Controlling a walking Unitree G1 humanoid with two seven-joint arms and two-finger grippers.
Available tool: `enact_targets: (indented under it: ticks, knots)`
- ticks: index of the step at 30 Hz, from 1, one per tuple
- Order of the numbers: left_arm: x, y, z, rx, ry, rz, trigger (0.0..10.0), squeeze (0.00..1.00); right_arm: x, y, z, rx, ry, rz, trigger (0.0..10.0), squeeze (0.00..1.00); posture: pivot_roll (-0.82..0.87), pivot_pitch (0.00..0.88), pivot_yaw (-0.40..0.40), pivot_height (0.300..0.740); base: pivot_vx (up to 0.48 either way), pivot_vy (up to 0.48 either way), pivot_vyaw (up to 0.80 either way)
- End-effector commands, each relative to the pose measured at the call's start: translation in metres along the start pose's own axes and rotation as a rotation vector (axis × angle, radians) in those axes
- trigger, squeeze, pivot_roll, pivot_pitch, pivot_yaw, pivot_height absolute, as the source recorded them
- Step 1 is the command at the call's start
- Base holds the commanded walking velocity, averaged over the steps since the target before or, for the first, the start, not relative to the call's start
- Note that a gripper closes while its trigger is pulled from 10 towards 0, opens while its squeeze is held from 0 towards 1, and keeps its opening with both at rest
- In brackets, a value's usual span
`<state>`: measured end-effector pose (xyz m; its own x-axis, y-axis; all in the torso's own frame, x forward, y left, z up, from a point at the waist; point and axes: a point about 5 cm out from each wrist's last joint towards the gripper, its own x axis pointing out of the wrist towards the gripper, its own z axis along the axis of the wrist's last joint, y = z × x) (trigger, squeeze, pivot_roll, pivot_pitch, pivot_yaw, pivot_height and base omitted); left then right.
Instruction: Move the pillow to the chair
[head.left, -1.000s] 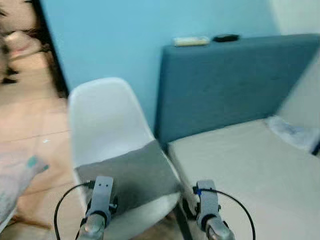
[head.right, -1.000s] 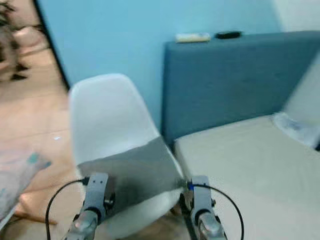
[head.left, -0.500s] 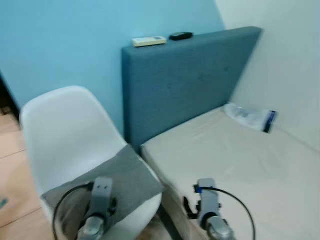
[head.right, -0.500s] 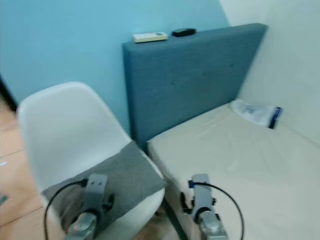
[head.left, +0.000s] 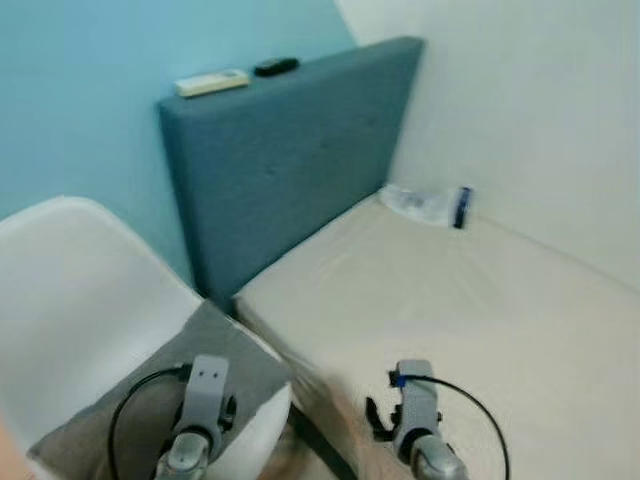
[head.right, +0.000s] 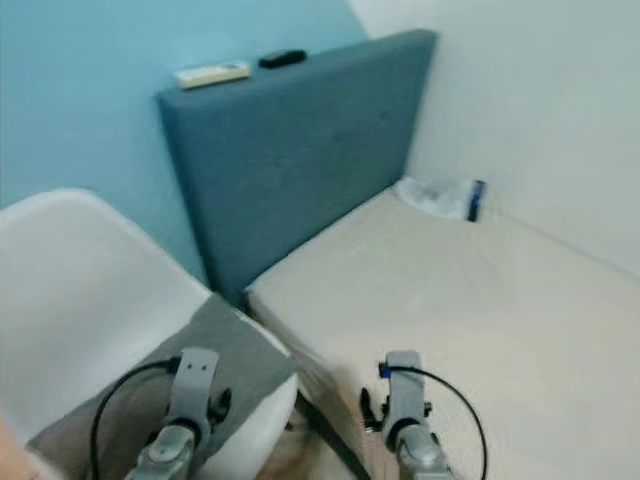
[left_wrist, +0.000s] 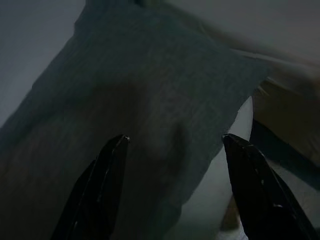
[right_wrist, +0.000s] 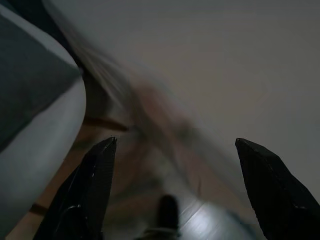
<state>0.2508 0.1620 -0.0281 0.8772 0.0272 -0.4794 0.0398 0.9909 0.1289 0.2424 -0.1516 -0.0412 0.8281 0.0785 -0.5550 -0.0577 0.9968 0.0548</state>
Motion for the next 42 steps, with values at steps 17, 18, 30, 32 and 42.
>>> enact_targets:
  ticks: [17,18,30,32,42]
  knots:
    - [0.001,-0.008,0.001,0.033,0.009,-0.067,10.0,0.0,-0.005,-0.01,-0.01,0.036,0.032,-0.062,10.0,0.0,-0.01,0.087,0.015,0.74,0.0,0.0,-0.8]
    - [0.001,-0.008,0.001,0.033,0.009,-0.067,10.0,0.0,-0.005,-0.01,-0.01,0.037,0.032,-0.062,10.0,0.0,-0.01,0.087,0.015,0.74,0.0,0.0,-0.8]
    - [0.001,-0.005,-0.001,0.047,0.02,-0.069,10.0,0.0,-0.006,-0.009,-0.014,0.046,0.045,-0.07,10.0,0.0,-0.01,0.085,0.02,0.74,0.0,0.0,-0.8]
    - [0.001,-0.005,-0.001,0.048,0.021,-0.069,10.0,0.0,-0.006,-0.008,-0.015,0.044,0.047,-0.07,10.0,0.0,-0.01,0.085,0.02,0.74,0.0,0.0,-0.8]
    - [0.0,-0.004,-0.002,0.055,0.02,-0.071,10.0,0.0,-0.006,-0.009,-0.015,0.037,0.05,-0.072,10.0,0.0,0.0,0.083,0.025,0.74,0.0,0.0,-0.8]
